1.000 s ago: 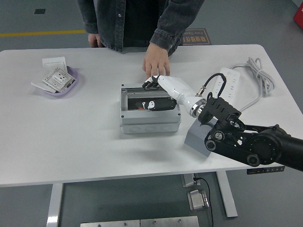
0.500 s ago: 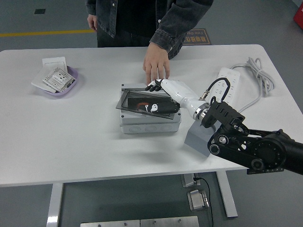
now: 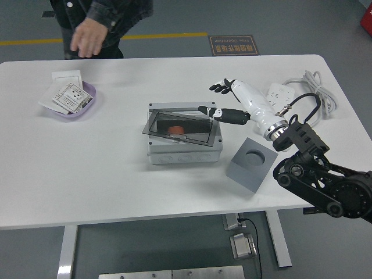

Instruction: Pick up the cylinder from the cube,place it in the box,flap close box

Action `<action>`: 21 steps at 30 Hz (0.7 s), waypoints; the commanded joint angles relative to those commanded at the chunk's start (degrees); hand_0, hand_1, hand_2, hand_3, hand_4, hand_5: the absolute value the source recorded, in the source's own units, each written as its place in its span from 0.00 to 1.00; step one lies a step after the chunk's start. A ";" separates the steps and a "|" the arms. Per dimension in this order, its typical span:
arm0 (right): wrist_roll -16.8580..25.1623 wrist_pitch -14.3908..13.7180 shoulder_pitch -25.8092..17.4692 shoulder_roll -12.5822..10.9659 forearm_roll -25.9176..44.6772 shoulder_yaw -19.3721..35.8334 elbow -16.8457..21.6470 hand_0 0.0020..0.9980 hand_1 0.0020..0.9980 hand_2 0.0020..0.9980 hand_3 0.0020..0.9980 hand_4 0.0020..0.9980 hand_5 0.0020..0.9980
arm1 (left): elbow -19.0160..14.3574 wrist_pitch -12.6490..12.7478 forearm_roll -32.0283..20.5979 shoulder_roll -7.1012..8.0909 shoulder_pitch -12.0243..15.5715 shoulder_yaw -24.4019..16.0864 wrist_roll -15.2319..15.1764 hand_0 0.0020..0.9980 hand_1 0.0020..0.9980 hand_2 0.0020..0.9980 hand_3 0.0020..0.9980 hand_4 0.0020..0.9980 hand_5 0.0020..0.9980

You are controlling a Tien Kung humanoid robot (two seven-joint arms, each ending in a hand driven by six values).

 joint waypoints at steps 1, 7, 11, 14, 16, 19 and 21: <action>0.77 -0.70 -1.38 -0.06 0.34 1.83 0.72 0.74 0.67 0.68 0.68 0.93 0.70 | 0.00 0.00 0.40 -0.03 0.10 -0.42 0.07 0.64 0.67 0.55 0.55 0.48 0.07; 8.02 -3.95 -10.82 -0.19 8.06 14.19 4.35 0.73 0.65 0.66 0.67 0.93 0.70 | 0.00 0.03 3.28 0.02 0.77 -3.55 0.38 0.64 0.67 0.55 0.55 0.48 0.07; 13.49 -4.63 -16.55 -0.13 14.97 21.61 4.82 0.69 0.61 0.64 0.67 0.94 0.70 | 0.00 0.06 4.46 0.17 1.13 -4.86 0.41 0.64 0.67 0.55 0.55 0.48 0.07; 17.79 -4.46 -20.60 0.15 20.83 26.80 4.50 0.66 0.58 0.62 0.66 0.94 0.71 | 0.00 0.09 4.84 0.27 1.26 -5.27 0.38 0.64 0.67 0.55 0.55 0.48 0.07; 20.36 -3.90 -22.85 0.41 24.84 29.74 4.28 0.66 0.58 0.62 0.66 0.94 0.71 | 0.00 0.12 4.95 0.38 1.26 -5.38 0.34 0.64 0.67 0.55 0.55 0.48 0.07; 23.62 -2.48 -25.05 0.85 30.56 33.42 4.05 0.66 0.58 0.62 0.66 0.94 0.71 | 0.00 0.19 4.77 0.67 1.16 -5.20 0.17 0.64 0.67 0.55 0.55 0.48 0.07; 24.75 -1.47 -25.89 1.20 34.20 35.71 3.94 0.67 0.60 0.62 0.67 0.94 0.71 | 0.00 0.22 4.75 0.92 1.10 -5.12 0.10 0.64 0.67 0.55 0.55 0.48 0.07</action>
